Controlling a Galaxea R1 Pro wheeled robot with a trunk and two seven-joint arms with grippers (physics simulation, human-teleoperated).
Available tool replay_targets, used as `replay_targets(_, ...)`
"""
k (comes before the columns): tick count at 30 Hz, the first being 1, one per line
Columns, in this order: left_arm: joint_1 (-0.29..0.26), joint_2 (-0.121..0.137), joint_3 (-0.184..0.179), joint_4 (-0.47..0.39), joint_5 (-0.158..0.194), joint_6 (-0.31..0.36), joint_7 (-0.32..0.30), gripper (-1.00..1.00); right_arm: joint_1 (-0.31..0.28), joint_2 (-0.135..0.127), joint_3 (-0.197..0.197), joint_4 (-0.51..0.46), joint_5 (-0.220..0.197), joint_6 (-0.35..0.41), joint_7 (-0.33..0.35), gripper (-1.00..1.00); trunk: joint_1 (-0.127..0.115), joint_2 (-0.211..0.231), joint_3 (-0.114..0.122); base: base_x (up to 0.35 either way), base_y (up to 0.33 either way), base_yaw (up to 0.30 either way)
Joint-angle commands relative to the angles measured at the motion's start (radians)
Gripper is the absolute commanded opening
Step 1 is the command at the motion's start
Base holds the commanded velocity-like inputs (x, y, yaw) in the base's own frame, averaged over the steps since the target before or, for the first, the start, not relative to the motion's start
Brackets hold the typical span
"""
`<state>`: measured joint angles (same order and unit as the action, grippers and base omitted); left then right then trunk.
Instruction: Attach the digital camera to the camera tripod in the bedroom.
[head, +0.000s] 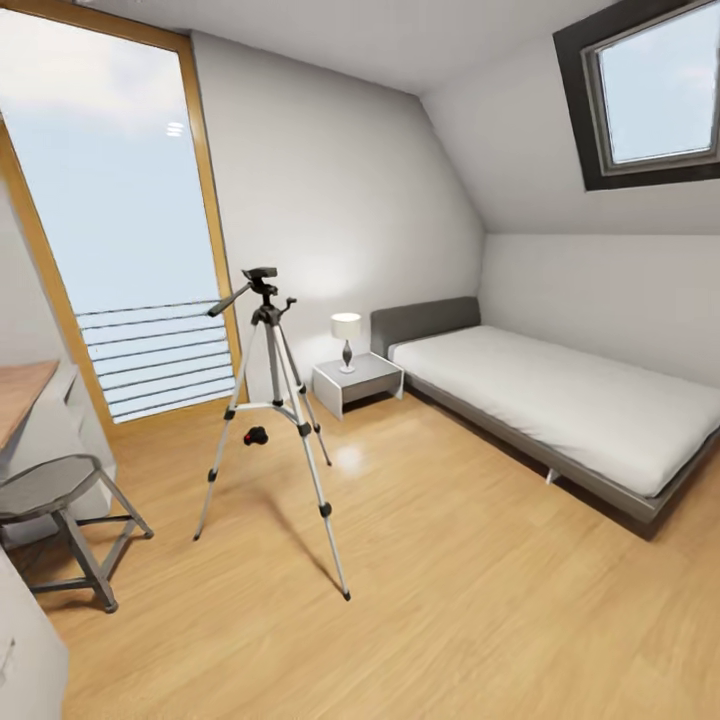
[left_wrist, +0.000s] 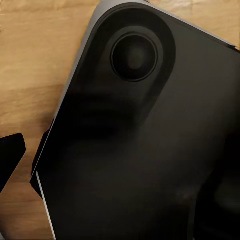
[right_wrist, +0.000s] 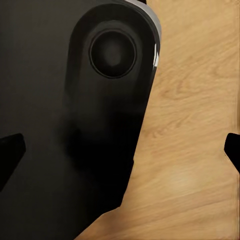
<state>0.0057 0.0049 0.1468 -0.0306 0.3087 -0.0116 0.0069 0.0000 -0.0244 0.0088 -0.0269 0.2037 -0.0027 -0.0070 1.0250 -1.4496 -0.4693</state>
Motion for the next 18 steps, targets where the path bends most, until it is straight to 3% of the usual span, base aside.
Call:
replay_targets(1,0.0,0.0,0.007,-0.002,0.0,-0.001,0.001,1.0,0.0,0.0,0.0,-0.001,0.007,0.0,-0.001,1.0,0.0,0.0,-0.001,0.0,0.0,0.292)
replay_targets(18,0.0,0.0,0.007,-0.002,-0.001,-0.001,0.001,1.0,0.0,0.0,0.0,-0.001,0.007,0.0,-0.001,1.0,0.0,0.0,-0.001,0.0,0.0,0.292)
